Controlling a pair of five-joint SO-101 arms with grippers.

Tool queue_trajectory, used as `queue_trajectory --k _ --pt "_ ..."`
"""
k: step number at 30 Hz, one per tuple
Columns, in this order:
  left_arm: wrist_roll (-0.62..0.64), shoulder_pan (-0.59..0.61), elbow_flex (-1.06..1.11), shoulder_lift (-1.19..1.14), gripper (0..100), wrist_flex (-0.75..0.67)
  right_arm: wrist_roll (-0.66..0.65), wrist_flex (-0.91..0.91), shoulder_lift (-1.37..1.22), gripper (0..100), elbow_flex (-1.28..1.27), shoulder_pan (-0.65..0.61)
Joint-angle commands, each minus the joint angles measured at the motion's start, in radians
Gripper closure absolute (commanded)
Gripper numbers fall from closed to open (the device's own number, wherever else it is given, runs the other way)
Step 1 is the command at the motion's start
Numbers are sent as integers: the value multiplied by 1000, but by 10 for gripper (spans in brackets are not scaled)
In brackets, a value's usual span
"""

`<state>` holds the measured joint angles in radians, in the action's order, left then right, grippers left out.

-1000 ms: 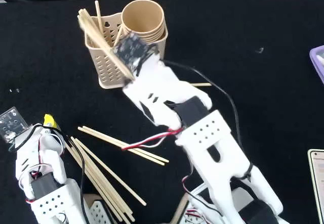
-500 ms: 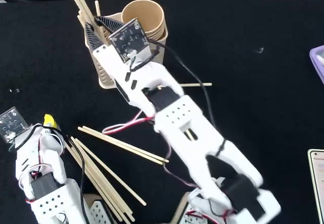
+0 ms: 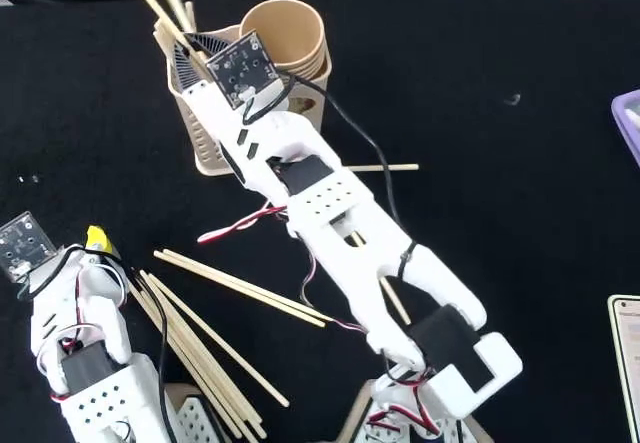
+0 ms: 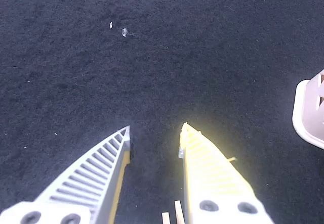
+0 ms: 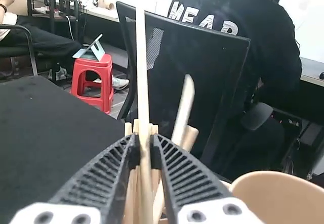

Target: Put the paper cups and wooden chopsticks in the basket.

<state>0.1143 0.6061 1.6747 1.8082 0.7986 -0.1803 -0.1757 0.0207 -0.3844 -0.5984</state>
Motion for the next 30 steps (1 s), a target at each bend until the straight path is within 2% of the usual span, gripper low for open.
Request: queue_trajectory --k 1,4,13,24,27,30 --pt "-11 -2 10 15 834 -20 8 -18 81 987 76 18" --pt "-11 -2 10 15 834 -20 8 -8 122 987 71 17" --pt "-11 -2 10 15 834 -20 8 180 262 987 73 15" --pt "-11 -2 10 15 834 -20 9 118 231 985 136 17" --pt "-11 -2 10 15 834 -20 80 115 148 981 216 17" --pt "-11 -2 10 15 834 -20 187 144 51 920 305 20"
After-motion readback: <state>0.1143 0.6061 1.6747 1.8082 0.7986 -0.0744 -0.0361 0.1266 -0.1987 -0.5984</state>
